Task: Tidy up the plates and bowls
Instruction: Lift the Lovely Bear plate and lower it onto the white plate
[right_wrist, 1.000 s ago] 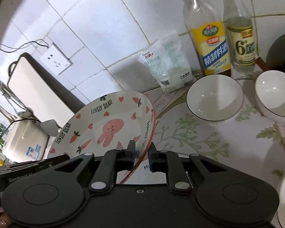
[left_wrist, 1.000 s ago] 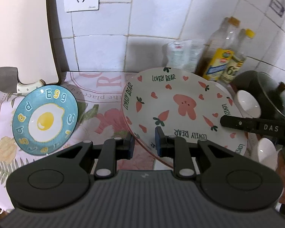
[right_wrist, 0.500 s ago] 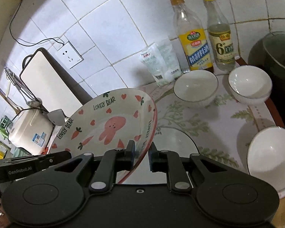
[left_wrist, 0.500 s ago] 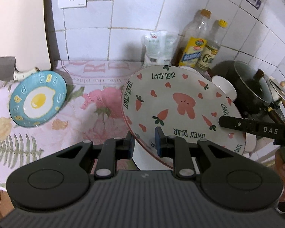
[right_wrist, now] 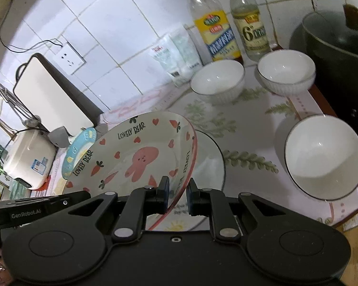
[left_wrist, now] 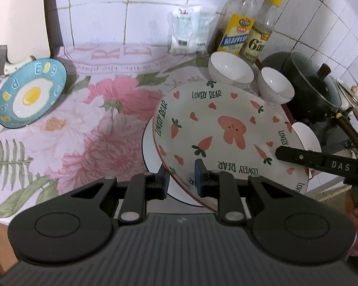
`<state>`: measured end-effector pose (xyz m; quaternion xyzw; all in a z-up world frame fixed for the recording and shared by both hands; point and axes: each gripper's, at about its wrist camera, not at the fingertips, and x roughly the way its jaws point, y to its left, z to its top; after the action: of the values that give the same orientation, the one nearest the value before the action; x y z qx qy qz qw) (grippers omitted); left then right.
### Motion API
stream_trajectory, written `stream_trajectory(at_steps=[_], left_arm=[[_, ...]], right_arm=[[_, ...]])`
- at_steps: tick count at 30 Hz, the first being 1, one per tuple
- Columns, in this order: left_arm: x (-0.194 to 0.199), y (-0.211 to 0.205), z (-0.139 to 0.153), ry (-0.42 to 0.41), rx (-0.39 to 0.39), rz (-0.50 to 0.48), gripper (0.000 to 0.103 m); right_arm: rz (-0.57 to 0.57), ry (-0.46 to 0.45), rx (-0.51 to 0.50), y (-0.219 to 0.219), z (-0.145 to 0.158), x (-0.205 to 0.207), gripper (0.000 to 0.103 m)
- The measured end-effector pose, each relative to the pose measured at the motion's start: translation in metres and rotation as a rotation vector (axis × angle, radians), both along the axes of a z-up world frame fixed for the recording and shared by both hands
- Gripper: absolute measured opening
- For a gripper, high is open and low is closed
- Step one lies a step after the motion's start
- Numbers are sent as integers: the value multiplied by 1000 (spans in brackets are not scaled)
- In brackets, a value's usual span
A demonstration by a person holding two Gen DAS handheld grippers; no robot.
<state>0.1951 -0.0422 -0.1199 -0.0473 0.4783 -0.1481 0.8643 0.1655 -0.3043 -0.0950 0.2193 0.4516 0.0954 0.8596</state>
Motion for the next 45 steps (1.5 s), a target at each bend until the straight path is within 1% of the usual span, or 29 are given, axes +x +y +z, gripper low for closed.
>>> stream_trajectory(at_steps=[5, 12, 21, 27, 31, 37, 42, 45], left_arm=[[3, -3, -15, 18, 7, -4, 20], [15, 0, -35, 63, -7, -2, 20], [27, 2, -52, 91, -6, 8, 20], [33, 3, -61, 108, 3, 26, 20], [38, 7, -67, 153, -10, 36, 20], [44, 8, -69, 182, -18, 46, 21], [44, 6, -72, 205, -13, 54, 22], [45, 9, -74, 229, -25, 83, 22]], right_arm=[[-4, 28, -12, -1, -15, -2, 19], [-2, 58, -15, 0, -33, 5, 20], [10, 88, -39, 2, -46, 16, 20], [23, 107, -60, 5, -51, 22, 20], [31, 123, -79, 9, -53, 26, 20], [50, 116, -141, 17, -48, 28, 22], [62, 119, -212, 27, -48, 28, 26], [35, 103, -227, 30, -48, 25, 26]])
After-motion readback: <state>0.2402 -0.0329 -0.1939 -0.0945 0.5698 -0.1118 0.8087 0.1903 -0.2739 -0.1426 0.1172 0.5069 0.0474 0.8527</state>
